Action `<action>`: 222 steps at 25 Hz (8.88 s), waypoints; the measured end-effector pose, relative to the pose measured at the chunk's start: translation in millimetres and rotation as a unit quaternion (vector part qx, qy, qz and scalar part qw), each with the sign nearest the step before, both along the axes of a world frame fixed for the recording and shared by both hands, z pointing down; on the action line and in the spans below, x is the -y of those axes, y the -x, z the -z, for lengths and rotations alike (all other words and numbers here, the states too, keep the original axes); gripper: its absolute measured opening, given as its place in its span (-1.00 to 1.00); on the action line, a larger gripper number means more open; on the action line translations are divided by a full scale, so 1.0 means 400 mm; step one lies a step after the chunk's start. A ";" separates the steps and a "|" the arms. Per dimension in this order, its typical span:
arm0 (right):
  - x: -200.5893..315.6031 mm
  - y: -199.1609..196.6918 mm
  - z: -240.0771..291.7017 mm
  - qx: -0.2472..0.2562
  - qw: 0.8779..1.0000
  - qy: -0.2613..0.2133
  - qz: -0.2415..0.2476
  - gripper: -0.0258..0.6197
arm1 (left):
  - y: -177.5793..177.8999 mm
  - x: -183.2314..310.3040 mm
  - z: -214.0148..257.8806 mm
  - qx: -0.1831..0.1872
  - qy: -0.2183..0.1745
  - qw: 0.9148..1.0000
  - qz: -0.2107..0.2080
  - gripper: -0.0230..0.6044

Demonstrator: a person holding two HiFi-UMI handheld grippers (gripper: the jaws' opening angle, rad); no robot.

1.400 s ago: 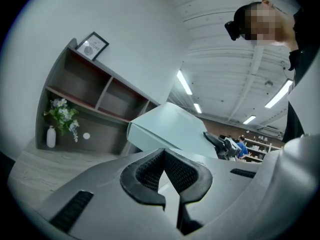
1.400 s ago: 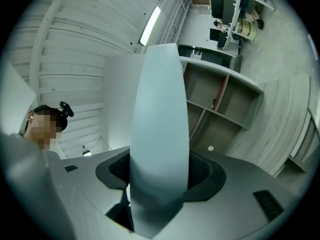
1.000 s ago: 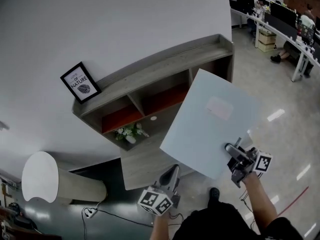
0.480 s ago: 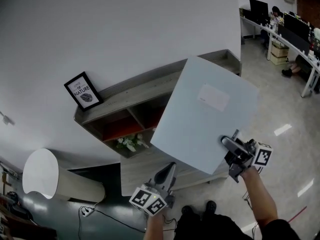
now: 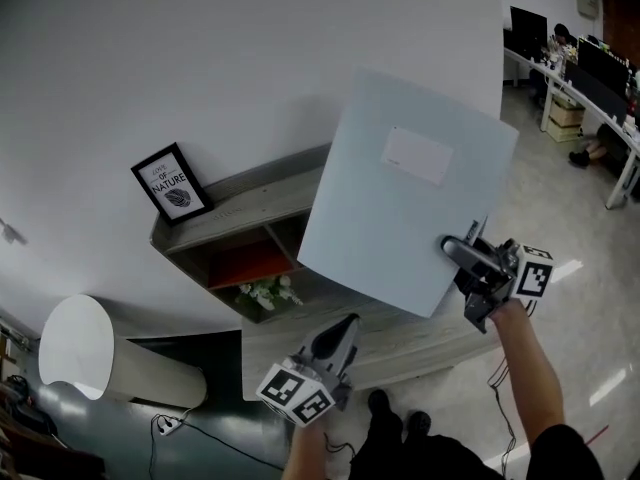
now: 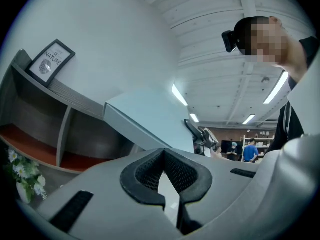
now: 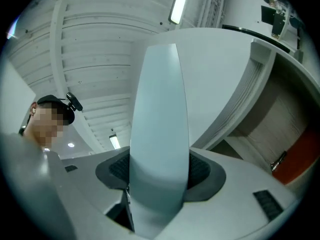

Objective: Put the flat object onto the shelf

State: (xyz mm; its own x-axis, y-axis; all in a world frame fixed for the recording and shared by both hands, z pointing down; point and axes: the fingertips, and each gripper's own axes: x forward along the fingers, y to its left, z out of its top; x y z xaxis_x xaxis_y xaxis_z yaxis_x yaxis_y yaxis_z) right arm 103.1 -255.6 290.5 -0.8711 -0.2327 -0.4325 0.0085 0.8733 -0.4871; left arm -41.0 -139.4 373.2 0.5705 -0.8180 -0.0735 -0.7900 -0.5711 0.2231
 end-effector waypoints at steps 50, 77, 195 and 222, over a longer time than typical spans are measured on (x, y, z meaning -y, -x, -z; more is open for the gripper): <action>0.415 0.448 0.266 -0.177 0.933 -0.285 0.128 -0.08 | 0.210 0.368 0.029 0.034 -0.025 0.995 -0.087 -0.89; 0.450 0.438 0.278 -0.159 0.940 -0.291 0.073 0.00 | 0.208 0.412 0.022 0.030 -0.021 0.996 -0.082 -0.89; -0.244 0.155 -0.437 -0.322 0.917 -0.128 -0.198 -0.88 | -0.023 -0.008 -0.227 0.031 0.035 0.999 0.000 -0.89; -0.603 -0.134 -0.426 -0.313 0.924 -0.120 -0.184 -0.88 | -0.262 -0.404 -0.199 0.041 0.012 0.998 0.043 -0.89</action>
